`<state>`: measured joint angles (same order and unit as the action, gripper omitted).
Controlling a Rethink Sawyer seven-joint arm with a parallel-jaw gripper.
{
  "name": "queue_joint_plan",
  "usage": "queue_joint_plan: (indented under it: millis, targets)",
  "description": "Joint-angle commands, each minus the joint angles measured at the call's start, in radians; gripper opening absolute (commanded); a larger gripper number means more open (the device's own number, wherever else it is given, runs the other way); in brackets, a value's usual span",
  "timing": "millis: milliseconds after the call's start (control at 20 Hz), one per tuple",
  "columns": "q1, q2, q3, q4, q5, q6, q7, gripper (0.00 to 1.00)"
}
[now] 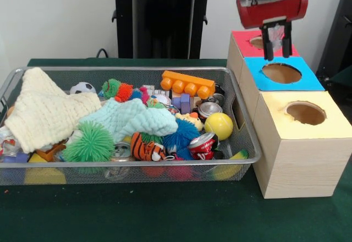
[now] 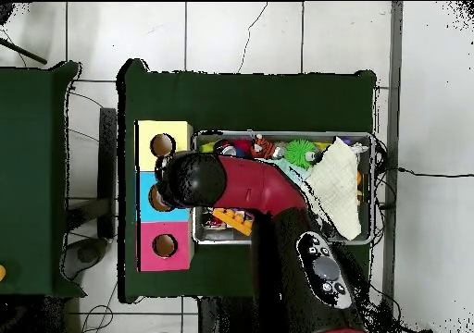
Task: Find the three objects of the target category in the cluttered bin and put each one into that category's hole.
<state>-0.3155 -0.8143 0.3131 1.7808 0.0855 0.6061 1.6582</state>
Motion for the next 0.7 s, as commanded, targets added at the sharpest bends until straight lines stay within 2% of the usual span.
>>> queue_joint_plan:
  millis: [50,400,700]
  targets:
    - [0.009,-0.035,-0.032,0.018,0.0,0.081,0.14,0.0]
    - [0.059,0.0,-0.09,0.044,-0.045,-0.022,0.176,0.0]
    - [0.104,0.034,-0.138,0.014,-0.06,-0.043,0.196,0.0]
